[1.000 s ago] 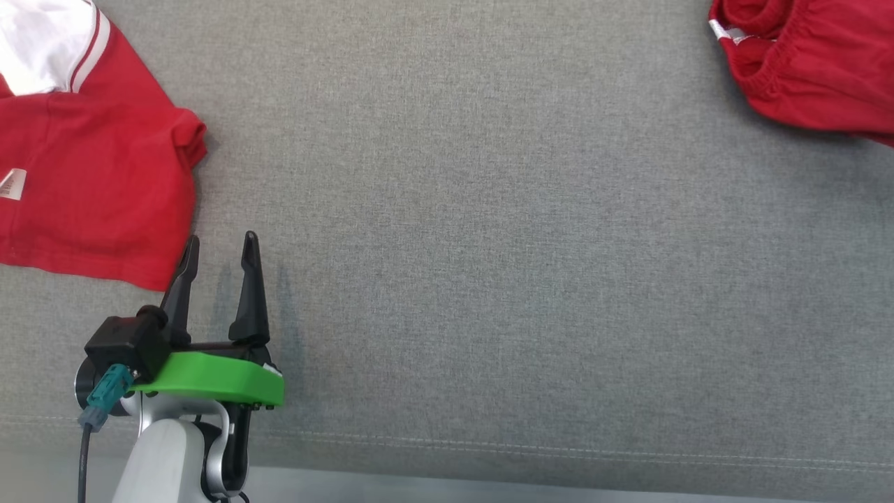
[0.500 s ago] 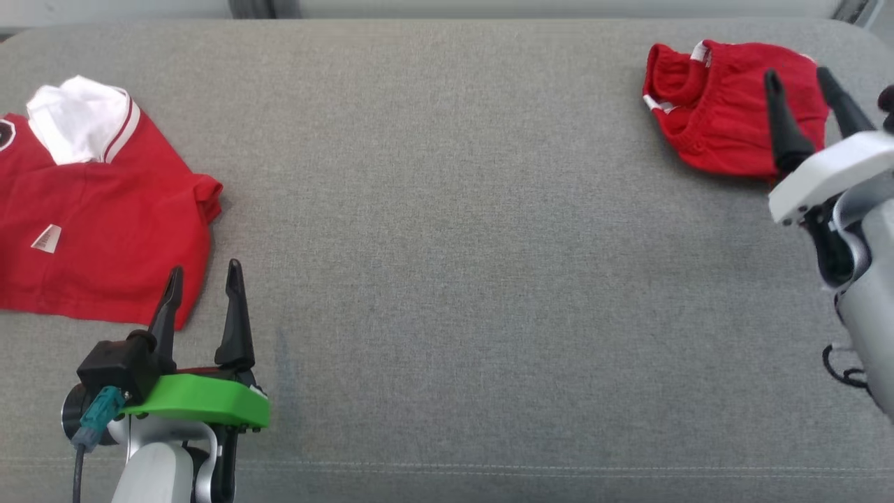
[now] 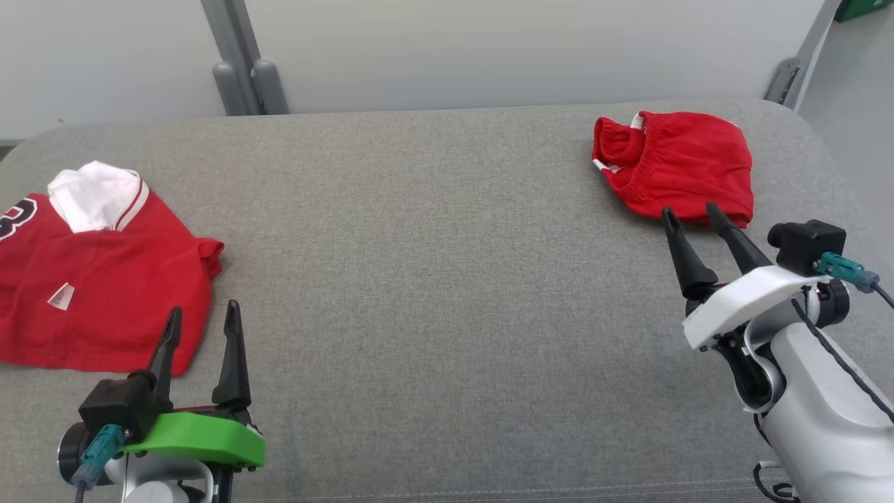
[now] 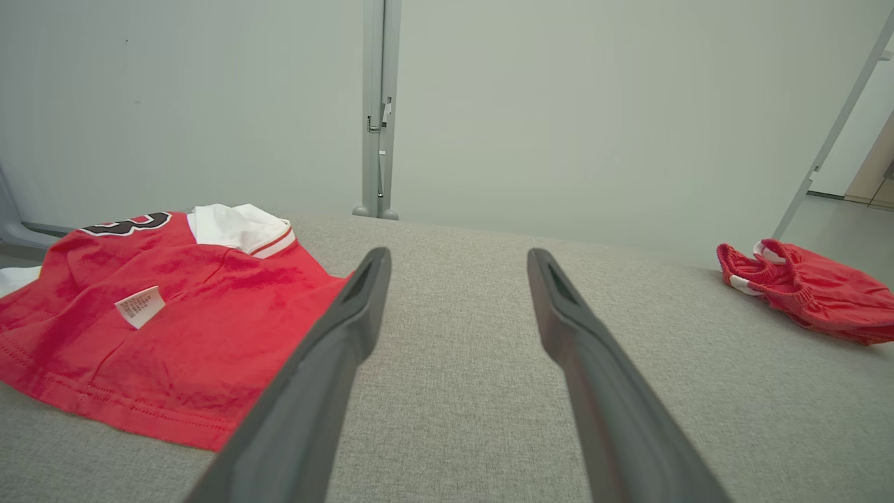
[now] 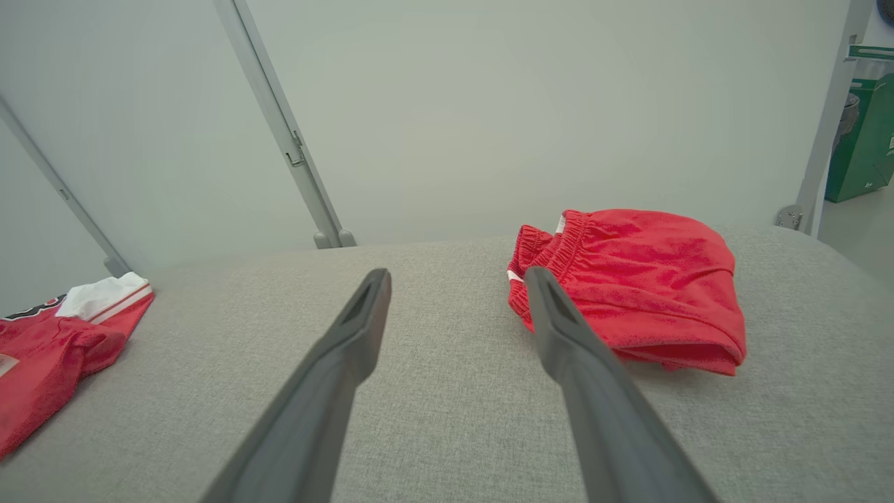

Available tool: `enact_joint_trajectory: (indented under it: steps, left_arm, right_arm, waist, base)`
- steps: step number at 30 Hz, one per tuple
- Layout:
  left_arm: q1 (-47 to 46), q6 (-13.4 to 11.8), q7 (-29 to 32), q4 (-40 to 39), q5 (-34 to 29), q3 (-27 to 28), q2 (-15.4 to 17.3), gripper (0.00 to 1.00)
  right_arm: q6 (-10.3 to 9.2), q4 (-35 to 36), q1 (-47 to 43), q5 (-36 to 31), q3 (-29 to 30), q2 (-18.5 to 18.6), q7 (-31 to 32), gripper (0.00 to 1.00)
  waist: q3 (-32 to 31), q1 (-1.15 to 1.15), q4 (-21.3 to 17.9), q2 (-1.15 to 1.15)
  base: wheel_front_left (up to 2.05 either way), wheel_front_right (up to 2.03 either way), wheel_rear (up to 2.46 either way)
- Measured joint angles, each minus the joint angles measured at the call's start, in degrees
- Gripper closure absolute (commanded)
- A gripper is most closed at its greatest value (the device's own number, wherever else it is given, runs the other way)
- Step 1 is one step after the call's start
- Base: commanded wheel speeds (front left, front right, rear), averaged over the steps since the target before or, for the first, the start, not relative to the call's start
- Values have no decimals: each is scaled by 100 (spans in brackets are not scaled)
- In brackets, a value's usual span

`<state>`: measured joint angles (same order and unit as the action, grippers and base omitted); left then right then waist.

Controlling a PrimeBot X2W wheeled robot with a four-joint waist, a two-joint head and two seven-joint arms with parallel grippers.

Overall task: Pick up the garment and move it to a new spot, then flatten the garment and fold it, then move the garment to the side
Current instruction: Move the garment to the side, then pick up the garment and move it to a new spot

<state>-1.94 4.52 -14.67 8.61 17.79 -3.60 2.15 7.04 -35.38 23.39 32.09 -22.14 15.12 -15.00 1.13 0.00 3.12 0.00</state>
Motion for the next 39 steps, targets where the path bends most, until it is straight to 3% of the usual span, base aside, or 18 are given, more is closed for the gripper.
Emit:
enact_joint_trajectory:
  steps: [6,10,19,39]
  left_arm:
    - [179,1,0,-159,1,93,3,0]
    - [181,26,0,-189,9,3,2,0]
    - [197,33,0,-297,64,-27,3,0]
    - [206,49,0,-277,210,-130,3,0]
  right_arm:
    - [-9,823,-476,-168,242,-201,18,0]
    - [-214,1158,-895,-259,520,-257,18,0]
    - [-260,1722,-1413,-723,464,-433,18,0]
    - [-303,2218,-1888,-976,701,-444,16,0]
  waist:
    - [-109,0,-194,0]
    - [-115,0,-256,0]
    - [-72,0,-396,0]
    - [-67,0,-403,0]
  base:
    - [0,0,0]
    - [0,0,0]
    - [0,0,0]
    - [0,0,0]
